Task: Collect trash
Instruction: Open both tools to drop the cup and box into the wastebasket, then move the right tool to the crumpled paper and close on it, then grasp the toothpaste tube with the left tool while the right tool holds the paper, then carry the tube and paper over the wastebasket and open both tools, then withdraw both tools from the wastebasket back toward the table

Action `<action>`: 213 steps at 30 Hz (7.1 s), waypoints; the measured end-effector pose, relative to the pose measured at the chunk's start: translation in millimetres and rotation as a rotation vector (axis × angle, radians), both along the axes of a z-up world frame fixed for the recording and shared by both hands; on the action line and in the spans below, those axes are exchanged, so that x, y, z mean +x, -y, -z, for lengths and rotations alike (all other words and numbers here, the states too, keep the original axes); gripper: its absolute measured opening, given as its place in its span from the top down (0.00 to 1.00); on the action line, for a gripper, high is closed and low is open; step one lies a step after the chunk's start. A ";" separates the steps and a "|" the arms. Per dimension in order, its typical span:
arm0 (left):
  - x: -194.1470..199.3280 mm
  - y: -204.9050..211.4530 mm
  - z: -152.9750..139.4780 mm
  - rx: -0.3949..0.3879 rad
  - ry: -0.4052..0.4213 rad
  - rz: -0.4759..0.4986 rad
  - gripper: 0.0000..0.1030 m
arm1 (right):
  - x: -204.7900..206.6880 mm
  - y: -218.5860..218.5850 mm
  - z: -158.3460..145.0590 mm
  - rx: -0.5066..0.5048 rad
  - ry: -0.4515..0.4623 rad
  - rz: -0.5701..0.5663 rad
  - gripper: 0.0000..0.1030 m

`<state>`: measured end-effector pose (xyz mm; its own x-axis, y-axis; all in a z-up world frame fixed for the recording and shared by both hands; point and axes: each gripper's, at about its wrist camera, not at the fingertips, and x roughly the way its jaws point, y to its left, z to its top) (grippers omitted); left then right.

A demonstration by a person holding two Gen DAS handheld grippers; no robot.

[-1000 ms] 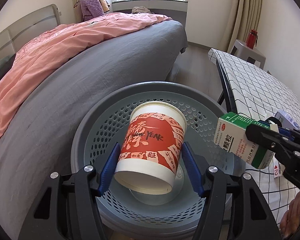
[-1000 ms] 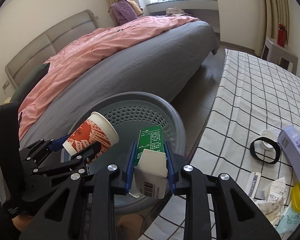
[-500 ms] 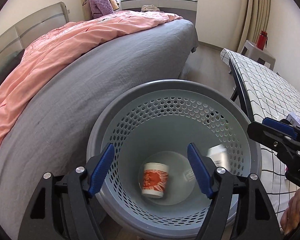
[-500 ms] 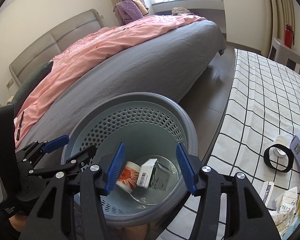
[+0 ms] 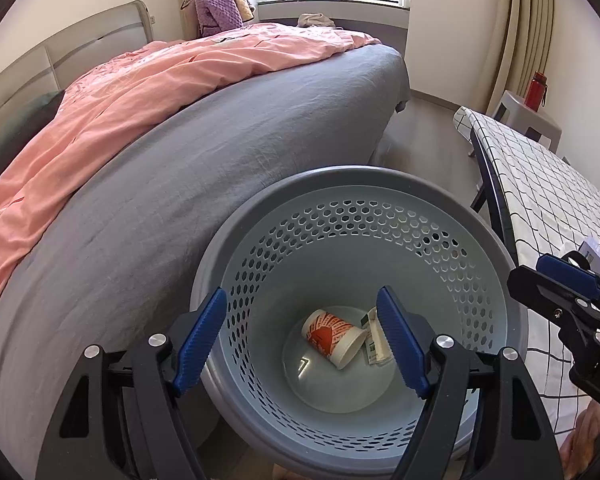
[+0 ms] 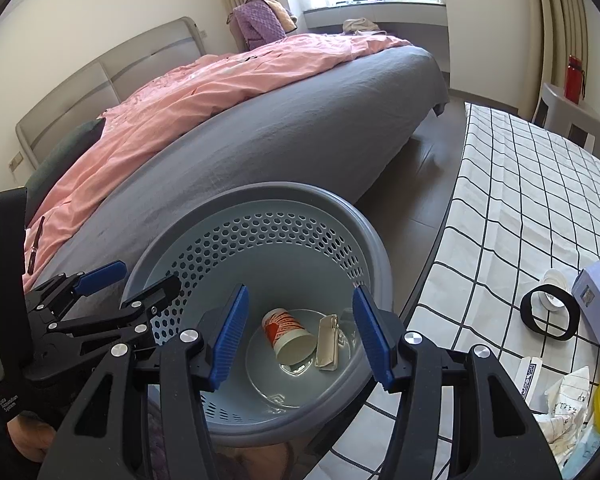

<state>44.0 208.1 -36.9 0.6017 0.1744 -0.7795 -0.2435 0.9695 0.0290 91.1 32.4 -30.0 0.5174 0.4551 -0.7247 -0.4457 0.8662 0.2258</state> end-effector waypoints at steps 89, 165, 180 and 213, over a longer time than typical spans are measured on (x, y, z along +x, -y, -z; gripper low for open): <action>-18.6 166.5 0.6 -0.036 0.024 0.373 0.28 | -43.2 185.1 30.2 -0.056 -0.085 0.336 0.39; -3.5 79.4 -33.4 -0.012 0.074 0.236 0.85 | -19.3 78.9 -40.6 0.021 0.040 0.110 0.39; 12.3 35.2 -6.9 -0.030 0.016 0.137 0.85 | 3.7 19.1 -10.6 0.031 -0.015 -0.063 0.38; 1.9 17.1 -17.9 0.017 0.067 0.036 0.37 | -3.3 19.0 -8.7 0.029 -0.007 -0.041 0.18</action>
